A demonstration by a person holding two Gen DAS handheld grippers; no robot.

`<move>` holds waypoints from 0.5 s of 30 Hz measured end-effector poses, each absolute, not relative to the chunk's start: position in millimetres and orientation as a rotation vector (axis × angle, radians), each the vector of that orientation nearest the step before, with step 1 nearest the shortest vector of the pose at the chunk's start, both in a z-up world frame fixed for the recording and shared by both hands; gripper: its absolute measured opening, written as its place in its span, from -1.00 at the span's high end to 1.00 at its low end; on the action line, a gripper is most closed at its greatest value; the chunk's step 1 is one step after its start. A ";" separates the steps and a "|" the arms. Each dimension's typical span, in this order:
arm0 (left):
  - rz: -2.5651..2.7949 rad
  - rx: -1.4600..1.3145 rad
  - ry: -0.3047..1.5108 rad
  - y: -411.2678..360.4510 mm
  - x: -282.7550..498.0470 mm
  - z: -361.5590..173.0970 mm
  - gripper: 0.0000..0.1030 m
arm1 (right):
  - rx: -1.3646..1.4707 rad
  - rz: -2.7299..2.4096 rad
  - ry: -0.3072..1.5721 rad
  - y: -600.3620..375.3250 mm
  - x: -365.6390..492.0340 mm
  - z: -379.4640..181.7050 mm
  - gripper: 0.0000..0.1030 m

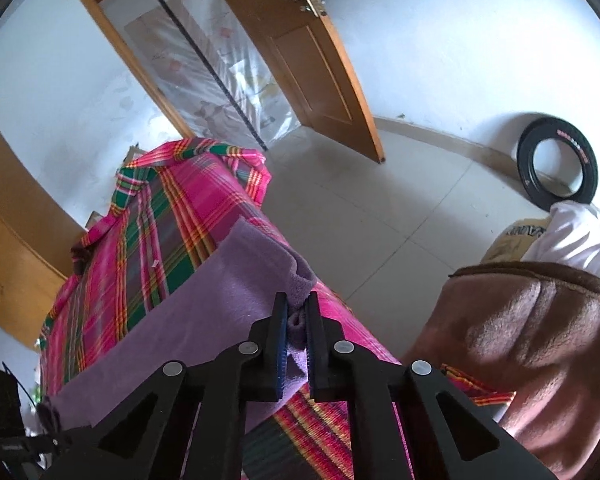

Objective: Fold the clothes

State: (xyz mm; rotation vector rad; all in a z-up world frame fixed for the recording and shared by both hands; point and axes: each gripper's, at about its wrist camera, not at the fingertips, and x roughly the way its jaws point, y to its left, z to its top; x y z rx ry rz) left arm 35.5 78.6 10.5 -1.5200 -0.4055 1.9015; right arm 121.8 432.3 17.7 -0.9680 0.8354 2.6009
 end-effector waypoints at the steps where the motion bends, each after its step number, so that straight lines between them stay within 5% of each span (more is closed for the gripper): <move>1: 1.902 -1.518 -0.405 79.1 35.7 9.9 0.29 | -0.956 2.612 0.834 432.3 122.4 20.3 0.86; 15: 1.889 -1.506 -0.430 81.7 33.8 6.3 0.29 | -0.951 2.572 0.900 439.4 126.6 9.4 0.87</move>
